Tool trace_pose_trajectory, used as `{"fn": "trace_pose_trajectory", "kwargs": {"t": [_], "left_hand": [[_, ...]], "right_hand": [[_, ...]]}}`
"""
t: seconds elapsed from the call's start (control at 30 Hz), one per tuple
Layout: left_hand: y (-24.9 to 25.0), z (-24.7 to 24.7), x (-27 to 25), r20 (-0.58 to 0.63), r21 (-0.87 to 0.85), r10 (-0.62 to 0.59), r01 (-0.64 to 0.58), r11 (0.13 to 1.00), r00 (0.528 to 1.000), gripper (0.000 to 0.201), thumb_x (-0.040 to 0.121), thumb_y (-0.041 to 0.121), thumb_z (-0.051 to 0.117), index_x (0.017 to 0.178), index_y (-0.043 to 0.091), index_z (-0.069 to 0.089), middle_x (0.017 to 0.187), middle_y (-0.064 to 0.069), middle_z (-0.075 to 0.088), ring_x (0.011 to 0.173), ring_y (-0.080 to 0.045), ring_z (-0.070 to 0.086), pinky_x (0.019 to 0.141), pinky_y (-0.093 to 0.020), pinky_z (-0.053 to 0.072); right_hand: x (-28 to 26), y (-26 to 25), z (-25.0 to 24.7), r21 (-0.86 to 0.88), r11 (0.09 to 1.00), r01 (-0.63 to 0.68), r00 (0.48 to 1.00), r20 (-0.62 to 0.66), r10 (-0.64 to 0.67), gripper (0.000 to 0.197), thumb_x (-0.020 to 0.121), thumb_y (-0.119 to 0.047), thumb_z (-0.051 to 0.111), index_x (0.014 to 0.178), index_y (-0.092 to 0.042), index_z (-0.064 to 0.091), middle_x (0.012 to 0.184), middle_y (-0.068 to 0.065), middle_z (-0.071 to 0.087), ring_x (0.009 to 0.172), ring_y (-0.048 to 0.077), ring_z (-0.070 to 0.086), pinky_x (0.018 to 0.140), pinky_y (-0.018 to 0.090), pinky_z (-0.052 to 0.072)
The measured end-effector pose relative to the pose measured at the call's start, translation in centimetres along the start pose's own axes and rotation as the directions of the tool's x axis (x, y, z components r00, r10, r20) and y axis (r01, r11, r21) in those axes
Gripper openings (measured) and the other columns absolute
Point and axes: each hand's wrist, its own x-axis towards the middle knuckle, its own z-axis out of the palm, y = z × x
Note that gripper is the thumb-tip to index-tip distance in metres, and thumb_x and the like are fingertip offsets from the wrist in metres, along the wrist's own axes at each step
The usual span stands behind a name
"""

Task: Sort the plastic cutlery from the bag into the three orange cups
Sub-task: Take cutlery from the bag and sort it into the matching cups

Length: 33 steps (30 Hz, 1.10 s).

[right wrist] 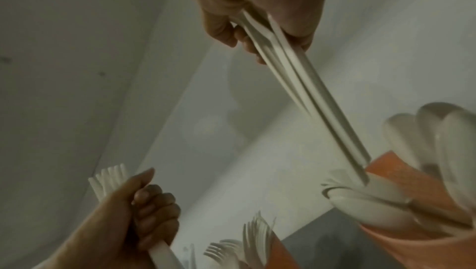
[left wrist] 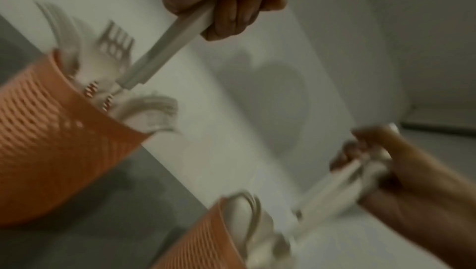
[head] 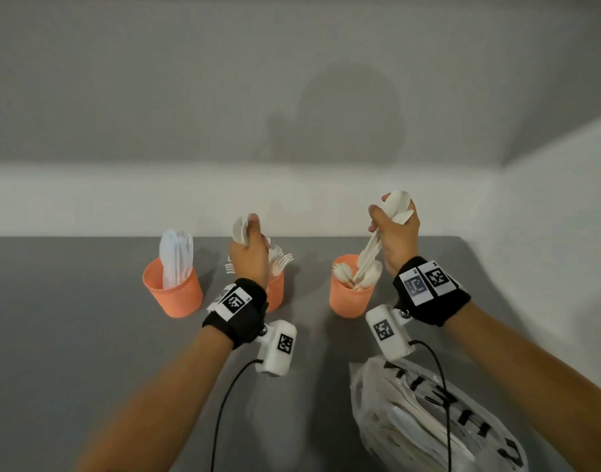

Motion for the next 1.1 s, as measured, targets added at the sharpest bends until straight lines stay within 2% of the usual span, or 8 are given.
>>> {"fn": "trace_pose_trajectory", "kwargs": {"t": [0.17, 0.37, 0.53, 0.63, 0.73, 0.8, 0.9, 1.1], "left_hand": [[0.7, -2.0, 4.3, -0.010, -0.048, 0.048, -0.049, 0.998, 0.999, 0.054, 0.098, 0.042, 0.037, 0.052, 0.015, 0.036, 0.033, 0.010, 0.038, 0.034, -0.004, 0.037, 0.040, -0.016, 0.033], [-1.4, -2.0, 5.0, 0.172, 0.138, 0.144, -0.168, 0.976, 0.974, 0.057, 0.100, 0.039, 0.032, 0.051, 0.012, 0.044, 0.051, -0.004, 0.049, 0.056, -0.020, 0.051, 0.066, -0.029, 0.044], [-3.0, -1.4, 4.7, 0.288, 0.294, 0.130, -0.217, 0.931, 0.949, 0.057, 0.099, 0.041, 0.033, 0.051, 0.014, 0.048, 0.051, -0.002, 0.053, 0.048, -0.009, 0.050, 0.059, -0.022, 0.044], [-4.2, -2.0, 5.1, 0.380, 0.575, 0.211, -0.408, 0.709, 0.901, 0.063, 0.087, 0.057, 0.020, 0.056, 0.015, 0.055, 0.070, -0.010, 0.064, 0.076, -0.023, 0.060, 0.088, -0.038, 0.042], [-5.9, -3.0, 5.3, 0.465, 0.764, 0.163, -0.487, 0.422, 0.870, 0.067, 0.083, 0.053, 0.014, 0.077, 0.015, 0.068, 0.103, -0.007, 0.062, 0.117, -0.026, 0.046, 0.115, -0.051, 0.005], [-6.6, -3.7, 5.5, 0.454, 0.782, 0.152, -0.474, 0.404, 0.878, 0.063, 0.083, 0.048, 0.018, 0.094, 0.012, 0.069, 0.112, -0.009, 0.058, 0.122, -0.027, 0.042, 0.116, -0.051, 0.001], [-7.1, -4.3, 6.0, 0.443, 0.782, 0.177, -0.475, 0.404, 0.879, 0.068, 0.080, 0.050, 0.015, 0.093, 0.012, 0.069, 0.117, -0.011, 0.056, 0.122, -0.028, 0.042, 0.112, -0.054, 0.011], [-7.0, -3.8, 5.6, 0.400, 0.797, 0.157, -0.427, 0.427, 0.903, 0.067, 0.079, 0.049, 0.014, 0.095, 0.014, 0.069, 0.123, -0.012, 0.051, 0.126, -0.030, 0.038, 0.114, -0.053, 0.008]], "right_hand": [[0.3, 0.9, 0.6, -0.031, 0.998, 0.051, 0.997, 0.065, -0.048, 0.028, 0.083, 0.001, 0.061, 0.081, -0.024, 0.050, 0.077, -0.002, 0.050, 0.065, 0.015, 0.051, 0.050, 0.013, 0.046], [1.3, 2.2, 0.0, -0.026, 0.999, 0.043, 0.999, 0.013, -0.043, 0.028, 0.083, 0.003, 0.059, 0.081, -0.024, 0.050, 0.077, -0.001, 0.051, 0.067, 0.018, 0.052, 0.050, 0.013, 0.047], [1.5, 3.5, -0.2, -0.046, 0.998, 0.042, 0.999, -0.024, -0.043, 0.028, 0.081, 0.002, 0.059, 0.080, -0.025, 0.050, 0.073, 0.002, 0.053, 0.061, 0.017, 0.052, 0.055, 0.021, 0.048], [1.1, 4.7, -0.2, -0.082, 0.996, 0.027, 1.000, 0.008, -0.027, 0.028, 0.081, 0.002, 0.058, 0.079, -0.024, 0.050, 0.067, 0.005, 0.053, 0.051, 0.011, 0.053, 0.052, 0.022, 0.047], [0.9, 5.9, -0.3, -0.187, 0.982, -0.012, 1.000, 0.004, 0.013, 0.018, 0.079, -0.004, 0.061, 0.079, -0.020, 0.052, 0.066, 0.001, 0.058, 0.063, 0.019, 0.059, 0.064, 0.030, 0.050], [1.1, 6.1, -0.5, -0.260, 0.965, -0.029, 1.000, 0.003, 0.030, 0.012, 0.078, -0.011, 0.065, 0.083, -0.016, 0.055, 0.072, 0.005, 0.064, 0.072, 0.023, 0.061, 0.066, 0.028, 0.050], [1.1, 6.2, -0.7, -0.282, 0.959, 0.016, 0.997, 0.075, 0.005, 0.014, 0.079, -0.015, 0.068, 0.086, -0.015, 0.056, 0.086, 0.015, 0.067, 0.077, 0.023, 0.063, 0.063, 0.018, 0.050], [0.5, 7.0, -1.0, -0.292, 0.956, 0.024, 0.991, 0.129, 0.015, 0.015, 0.080, -0.016, 0.067, 0.081, -0.023, 0.054, 0.092, 0.017, 0.069, 0.087, 0.028, 0.066, 0.076, 0.036, 0.053]]}}
